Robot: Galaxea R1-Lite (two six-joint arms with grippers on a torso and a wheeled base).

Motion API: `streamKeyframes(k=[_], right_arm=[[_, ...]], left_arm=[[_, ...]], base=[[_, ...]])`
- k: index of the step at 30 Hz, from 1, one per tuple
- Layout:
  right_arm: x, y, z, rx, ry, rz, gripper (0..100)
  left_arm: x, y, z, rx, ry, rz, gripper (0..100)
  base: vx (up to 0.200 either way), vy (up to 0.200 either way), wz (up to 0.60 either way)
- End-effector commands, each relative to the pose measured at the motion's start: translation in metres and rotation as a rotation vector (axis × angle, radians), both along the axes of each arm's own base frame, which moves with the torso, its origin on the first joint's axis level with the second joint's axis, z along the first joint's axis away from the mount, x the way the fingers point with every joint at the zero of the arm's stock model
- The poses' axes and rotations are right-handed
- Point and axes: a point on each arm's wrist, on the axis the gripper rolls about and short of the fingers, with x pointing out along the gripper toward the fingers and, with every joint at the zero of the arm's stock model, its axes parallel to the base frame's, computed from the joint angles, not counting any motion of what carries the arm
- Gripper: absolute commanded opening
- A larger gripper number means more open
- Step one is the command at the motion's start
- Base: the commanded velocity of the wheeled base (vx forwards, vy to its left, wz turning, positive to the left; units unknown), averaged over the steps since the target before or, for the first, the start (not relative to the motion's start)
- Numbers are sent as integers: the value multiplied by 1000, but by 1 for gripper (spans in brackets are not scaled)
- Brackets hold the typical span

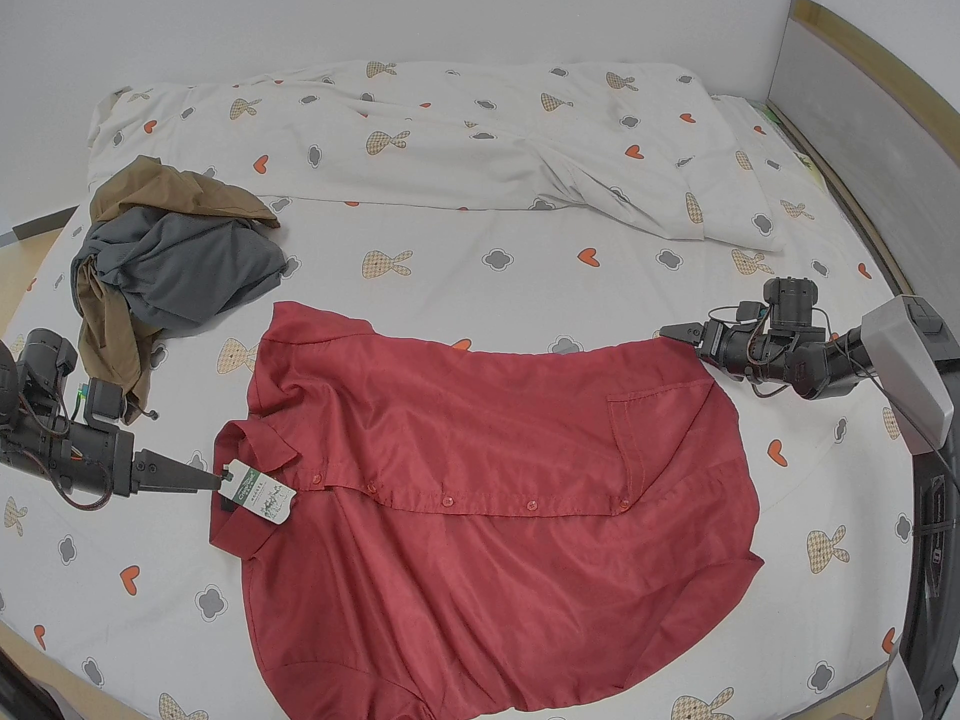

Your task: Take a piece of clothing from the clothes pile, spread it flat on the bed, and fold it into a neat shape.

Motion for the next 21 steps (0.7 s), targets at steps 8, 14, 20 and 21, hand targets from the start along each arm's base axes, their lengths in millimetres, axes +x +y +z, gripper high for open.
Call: streamKeyframes(k=[8, 14, 20, 21], right_arm=[[-15, 10, 5, -1, 33, 20, 0], [-12, 6, 10, 2, 15, 9, 0], [-8, 6, 19, 5, -17, 8, 0], [-8, 6, 19, 5, -17, 8, 0]], left_arm=[[-2, -1, -5, 6, -19, -2, 100], [-2, -2, -6, 6, -21, -5, 100], [-2, -6, -9, 2, -8, -20, 100], [-2, -6, -9, 2, -8, -20, 100]], base=[[0, 0, 0], [0, 0, 0], [0, 0, 0], [0, 0, 0]])
